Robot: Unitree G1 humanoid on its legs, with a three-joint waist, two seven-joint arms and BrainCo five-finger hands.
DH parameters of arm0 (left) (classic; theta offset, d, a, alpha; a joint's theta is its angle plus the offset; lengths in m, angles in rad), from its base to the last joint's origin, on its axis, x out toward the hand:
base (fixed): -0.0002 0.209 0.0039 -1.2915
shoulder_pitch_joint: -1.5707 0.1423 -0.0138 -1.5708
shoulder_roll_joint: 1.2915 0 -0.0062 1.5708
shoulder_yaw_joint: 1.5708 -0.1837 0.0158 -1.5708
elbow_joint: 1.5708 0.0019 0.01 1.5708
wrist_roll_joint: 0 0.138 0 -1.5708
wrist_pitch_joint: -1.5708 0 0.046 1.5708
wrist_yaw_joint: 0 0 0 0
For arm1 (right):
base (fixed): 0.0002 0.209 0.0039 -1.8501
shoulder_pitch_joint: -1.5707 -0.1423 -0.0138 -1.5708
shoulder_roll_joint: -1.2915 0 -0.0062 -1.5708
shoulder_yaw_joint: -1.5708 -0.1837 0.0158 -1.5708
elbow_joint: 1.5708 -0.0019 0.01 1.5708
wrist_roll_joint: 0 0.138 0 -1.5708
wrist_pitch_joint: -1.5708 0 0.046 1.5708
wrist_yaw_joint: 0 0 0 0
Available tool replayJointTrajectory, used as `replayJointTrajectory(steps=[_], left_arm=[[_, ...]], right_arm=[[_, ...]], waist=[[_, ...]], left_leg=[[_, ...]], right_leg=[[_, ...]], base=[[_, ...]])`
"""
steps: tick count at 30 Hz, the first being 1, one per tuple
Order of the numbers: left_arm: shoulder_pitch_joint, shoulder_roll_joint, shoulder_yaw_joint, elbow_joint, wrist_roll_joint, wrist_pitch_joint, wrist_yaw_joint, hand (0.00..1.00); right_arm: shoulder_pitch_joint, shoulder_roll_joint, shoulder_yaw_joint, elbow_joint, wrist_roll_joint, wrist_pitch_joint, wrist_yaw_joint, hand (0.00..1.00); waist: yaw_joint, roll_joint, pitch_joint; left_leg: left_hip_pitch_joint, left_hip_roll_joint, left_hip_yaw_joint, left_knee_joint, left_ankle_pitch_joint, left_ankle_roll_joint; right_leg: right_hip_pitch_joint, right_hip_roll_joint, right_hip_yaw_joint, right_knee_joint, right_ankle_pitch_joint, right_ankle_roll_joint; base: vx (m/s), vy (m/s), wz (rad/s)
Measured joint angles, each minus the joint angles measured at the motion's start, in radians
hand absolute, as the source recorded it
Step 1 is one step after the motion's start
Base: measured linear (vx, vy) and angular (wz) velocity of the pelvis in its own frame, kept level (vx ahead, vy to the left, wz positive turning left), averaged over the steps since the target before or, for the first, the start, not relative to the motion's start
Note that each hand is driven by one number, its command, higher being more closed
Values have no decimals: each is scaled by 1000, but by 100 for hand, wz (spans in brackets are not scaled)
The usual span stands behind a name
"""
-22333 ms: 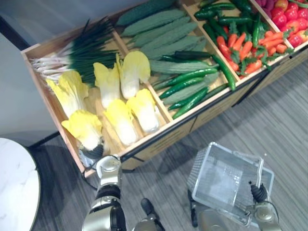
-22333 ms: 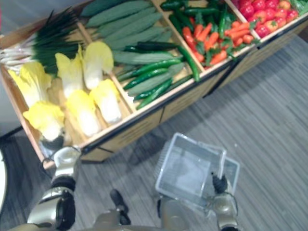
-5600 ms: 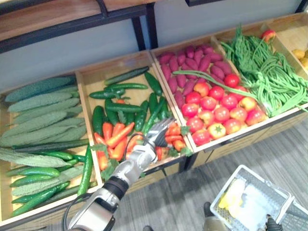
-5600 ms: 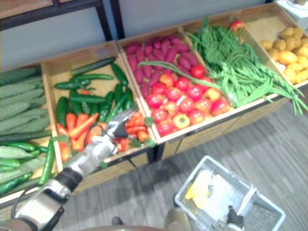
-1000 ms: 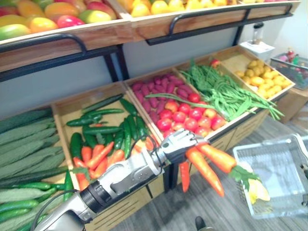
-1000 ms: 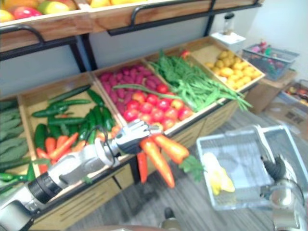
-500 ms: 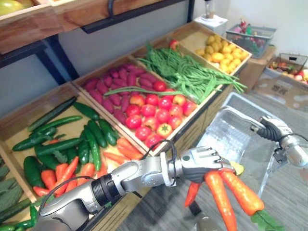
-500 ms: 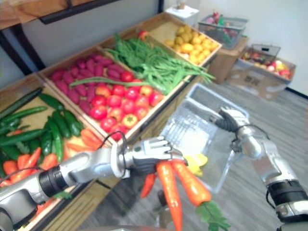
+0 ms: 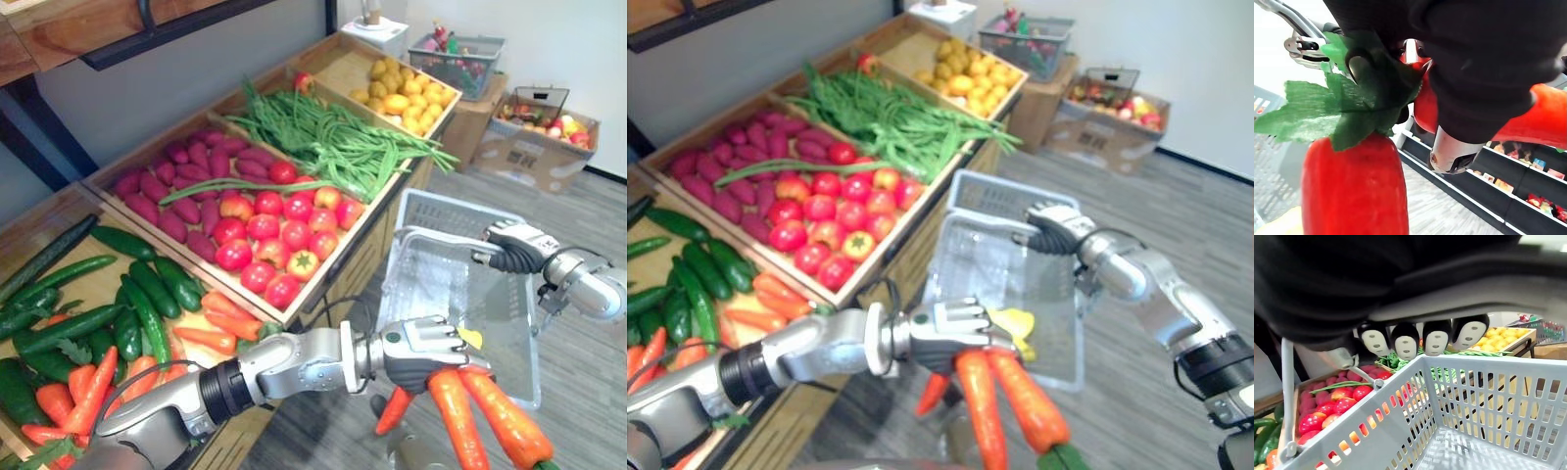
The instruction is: Pick vegetable in the basket
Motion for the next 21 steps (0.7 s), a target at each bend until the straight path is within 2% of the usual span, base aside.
replayJointTrajectory(steps=[6,10,13,18,21], left_arm=[[0,-71,0,33,0,1,-6,100],[-1,-117,0,94,0,7,-6,100],[0,-122,0,105,0,9,-6,100],[-1,-170,11,183,1,25,-6,100],[0,-190,29,214,6,34,-5,100]], right_arm=[[-51,-4,64,-59,64,-1,27,100],[-63,0,100,-75,72,-1,29,100],[-82,8,122,-92,72,-1,53,100],[-179,12,249,-118,78,-2,73,100],[-191,12,265,-152,82,-2,93,100]], waist=[[-3,-1,1],[-2,-2,2],[-1,-2,2],[-7,-3,3],[-7,-11,7]], left_leg=[[11,6,20,9,-2,-1],[13,9,25,16,-5,-1],[15,8,40,19,-6,-2],[35,17,66,31,-6,1],[33,20,64,34,-8,-1]], right_leg=[[-1,13,15,0,4,0],[-1,16,20,0,6,1],[-8,22,32,0,11,3],[-11,41,46,11,15,3],[-13,43,45,13,14,2]], base=[[9,26,-9],[8,23,-3],[12,32,-14],[17,22,-13],[0,0,0]])
